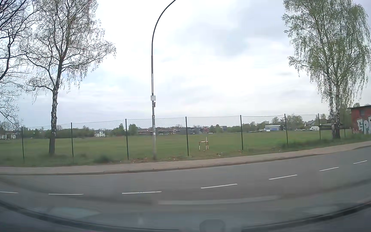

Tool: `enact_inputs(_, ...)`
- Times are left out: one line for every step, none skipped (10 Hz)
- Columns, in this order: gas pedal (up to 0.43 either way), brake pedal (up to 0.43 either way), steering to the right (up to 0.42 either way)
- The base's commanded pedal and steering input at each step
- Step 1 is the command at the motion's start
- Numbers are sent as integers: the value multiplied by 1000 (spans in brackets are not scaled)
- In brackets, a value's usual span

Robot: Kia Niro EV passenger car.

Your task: Follow the waypoints while adhering to traffic rules and regulations

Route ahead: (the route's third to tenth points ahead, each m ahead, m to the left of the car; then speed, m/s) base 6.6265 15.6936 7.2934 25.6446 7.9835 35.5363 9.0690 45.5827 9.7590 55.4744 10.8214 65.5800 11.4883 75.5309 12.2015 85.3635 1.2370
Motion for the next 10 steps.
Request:
enact_inputs(268,0,-452)
enact_inputs(268,0,-452)
enact_inputs(268,0,-452)
enact_inputs(268,0,-457)
enact_inputs(268,0,-468)
enact_inputs(260,0,-474)
enact_inputs(248,0,-474)
enact_inputs(248,0,-472)
enact_inputs(248,0,-469)
enact_inputs(248,0,-468)
